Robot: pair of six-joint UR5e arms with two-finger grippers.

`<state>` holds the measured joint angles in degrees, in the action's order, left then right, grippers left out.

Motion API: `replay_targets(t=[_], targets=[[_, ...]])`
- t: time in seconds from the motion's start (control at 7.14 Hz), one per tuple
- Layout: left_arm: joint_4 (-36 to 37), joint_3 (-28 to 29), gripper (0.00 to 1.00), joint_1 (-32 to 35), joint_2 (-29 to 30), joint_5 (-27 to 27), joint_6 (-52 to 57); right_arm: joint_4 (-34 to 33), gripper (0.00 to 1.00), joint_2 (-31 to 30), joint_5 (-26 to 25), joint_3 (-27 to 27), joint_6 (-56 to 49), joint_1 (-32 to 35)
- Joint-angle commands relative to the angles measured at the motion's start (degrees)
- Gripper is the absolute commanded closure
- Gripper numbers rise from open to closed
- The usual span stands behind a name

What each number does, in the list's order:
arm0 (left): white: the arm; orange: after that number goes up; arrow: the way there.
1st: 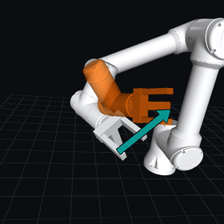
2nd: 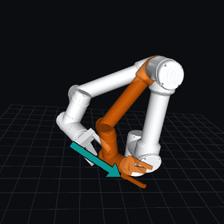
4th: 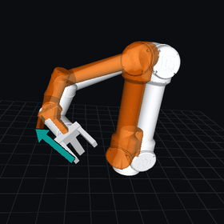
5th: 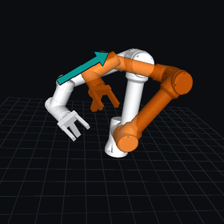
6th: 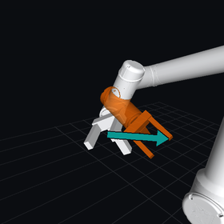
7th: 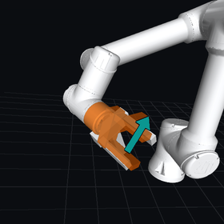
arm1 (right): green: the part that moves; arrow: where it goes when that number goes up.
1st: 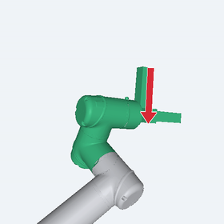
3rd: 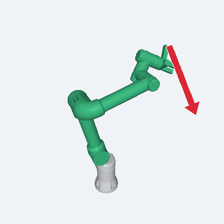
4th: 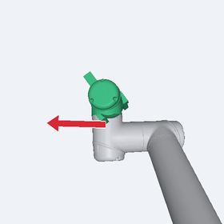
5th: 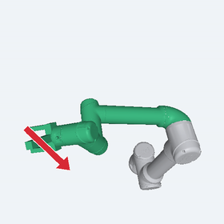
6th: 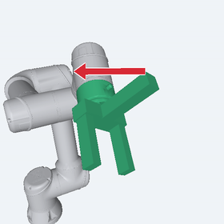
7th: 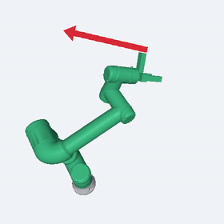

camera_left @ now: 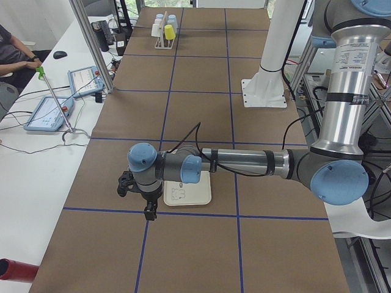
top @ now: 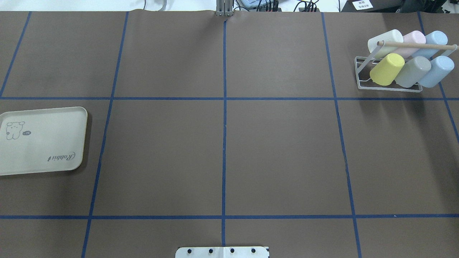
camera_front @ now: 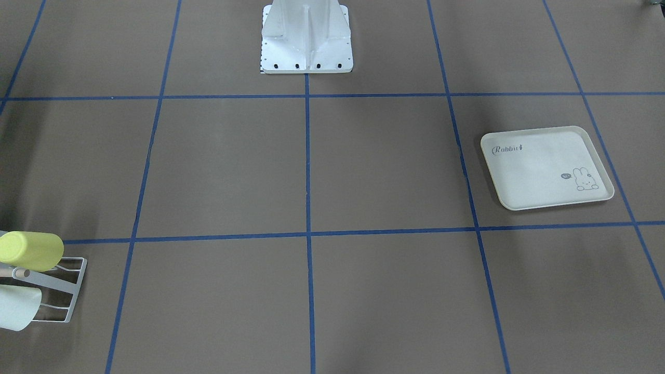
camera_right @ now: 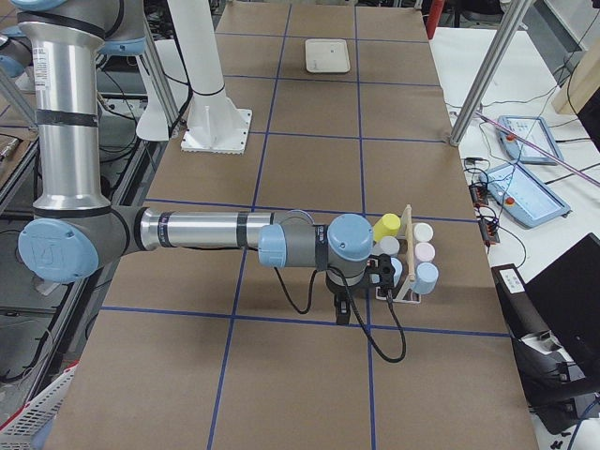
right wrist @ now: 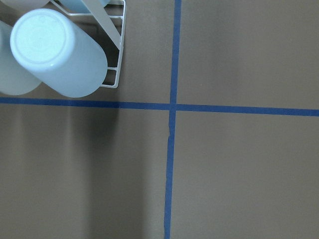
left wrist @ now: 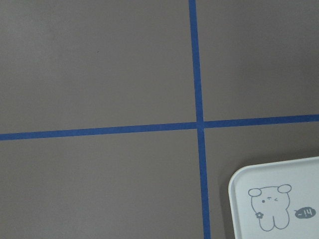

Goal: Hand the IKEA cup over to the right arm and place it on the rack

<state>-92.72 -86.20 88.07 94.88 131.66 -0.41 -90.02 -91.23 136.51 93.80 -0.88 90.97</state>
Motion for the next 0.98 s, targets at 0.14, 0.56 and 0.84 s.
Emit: replay_targets(t=[0.14,0.56,0.84], targets=[[0.00,0.16,0.00,0.00,-0.05,0.00,0.05,-0.06,0.00,0.00,-0.02,-0.02,0.00,0.00],[0.00,0.07,0.00,0.00,0.04,0.00,0.05,0.02,0.00,0.00,-0.02,-0.02,5.24,0.09],[0.00,-0.02,0.00,0.00,0.04,0.00,-0.03,0.02,0.00,0.00,-0.02,-0.02,5.27,0.00]])
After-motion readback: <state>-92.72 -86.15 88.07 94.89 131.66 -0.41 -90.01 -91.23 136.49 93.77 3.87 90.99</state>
